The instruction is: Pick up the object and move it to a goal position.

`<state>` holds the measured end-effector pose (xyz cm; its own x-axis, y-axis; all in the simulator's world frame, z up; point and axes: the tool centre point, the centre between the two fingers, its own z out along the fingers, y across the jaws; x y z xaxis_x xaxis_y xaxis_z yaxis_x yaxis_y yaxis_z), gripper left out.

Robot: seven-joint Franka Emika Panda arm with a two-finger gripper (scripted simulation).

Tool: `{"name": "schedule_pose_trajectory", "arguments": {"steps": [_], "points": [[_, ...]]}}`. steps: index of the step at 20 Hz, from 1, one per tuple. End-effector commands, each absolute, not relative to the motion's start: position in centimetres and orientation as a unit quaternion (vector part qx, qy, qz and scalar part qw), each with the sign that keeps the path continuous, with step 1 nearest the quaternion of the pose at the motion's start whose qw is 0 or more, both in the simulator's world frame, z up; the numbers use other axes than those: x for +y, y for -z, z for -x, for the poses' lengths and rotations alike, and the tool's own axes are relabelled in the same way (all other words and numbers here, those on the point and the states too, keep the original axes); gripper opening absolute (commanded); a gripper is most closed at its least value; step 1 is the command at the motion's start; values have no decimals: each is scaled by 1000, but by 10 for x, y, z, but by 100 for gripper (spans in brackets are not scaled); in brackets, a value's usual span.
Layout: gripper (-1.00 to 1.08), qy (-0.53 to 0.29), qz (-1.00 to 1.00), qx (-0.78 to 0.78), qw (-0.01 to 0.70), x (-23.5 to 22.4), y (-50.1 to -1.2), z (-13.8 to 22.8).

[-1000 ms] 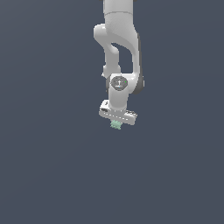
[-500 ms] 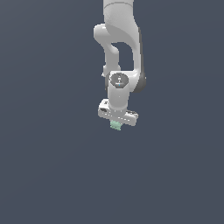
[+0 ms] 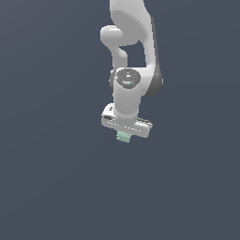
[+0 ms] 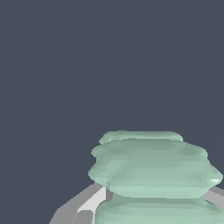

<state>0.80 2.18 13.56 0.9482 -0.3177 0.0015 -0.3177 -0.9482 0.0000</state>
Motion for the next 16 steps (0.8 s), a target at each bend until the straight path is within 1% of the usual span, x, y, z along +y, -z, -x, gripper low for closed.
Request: {"name": "schedule_pose_trajectory", "arguments": {"steps": [1, 8, 16], "points": [[-100, 0, -987, -161, 0, 21, -153, -22], [-100, 0, -987, -161, 0, 18, -191, -56], [-100, 0, -987, -161, 0, 17, -214, -78]]}}
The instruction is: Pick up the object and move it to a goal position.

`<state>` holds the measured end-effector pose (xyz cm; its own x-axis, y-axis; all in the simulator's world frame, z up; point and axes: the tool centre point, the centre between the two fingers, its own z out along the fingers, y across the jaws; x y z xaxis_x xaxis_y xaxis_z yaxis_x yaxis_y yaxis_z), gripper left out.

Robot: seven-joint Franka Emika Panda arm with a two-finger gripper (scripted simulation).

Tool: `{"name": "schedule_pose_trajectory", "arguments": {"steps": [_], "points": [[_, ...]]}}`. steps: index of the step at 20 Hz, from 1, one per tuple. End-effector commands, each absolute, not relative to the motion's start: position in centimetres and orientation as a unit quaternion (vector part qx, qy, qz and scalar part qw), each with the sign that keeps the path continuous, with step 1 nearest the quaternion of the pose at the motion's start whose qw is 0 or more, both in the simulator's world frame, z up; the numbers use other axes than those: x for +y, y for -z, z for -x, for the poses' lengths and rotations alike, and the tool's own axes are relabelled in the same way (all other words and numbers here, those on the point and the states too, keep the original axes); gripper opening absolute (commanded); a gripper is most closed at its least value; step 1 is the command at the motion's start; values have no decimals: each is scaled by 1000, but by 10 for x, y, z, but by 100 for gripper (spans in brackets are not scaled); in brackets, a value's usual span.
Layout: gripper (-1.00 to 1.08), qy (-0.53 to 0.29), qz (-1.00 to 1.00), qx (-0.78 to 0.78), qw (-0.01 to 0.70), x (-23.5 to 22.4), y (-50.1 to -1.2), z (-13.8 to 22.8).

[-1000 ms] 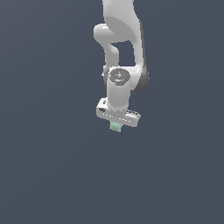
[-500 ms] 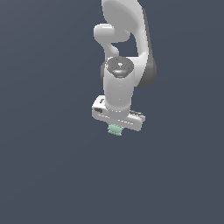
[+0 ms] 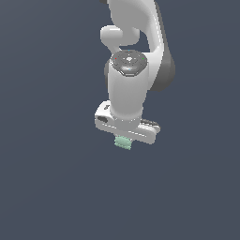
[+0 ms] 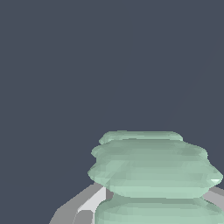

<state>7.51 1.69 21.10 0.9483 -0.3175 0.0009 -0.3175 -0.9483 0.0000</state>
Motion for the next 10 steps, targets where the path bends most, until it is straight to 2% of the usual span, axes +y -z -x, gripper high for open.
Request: {"name": "schedule_pose_trajectory", "arguments": {"steps": [1, 10], "points": [[-100, 0, -987, -161, 0, 17, -216, -80], [-100, 0, -987, -161, 0, 16, -221, -85]]}}
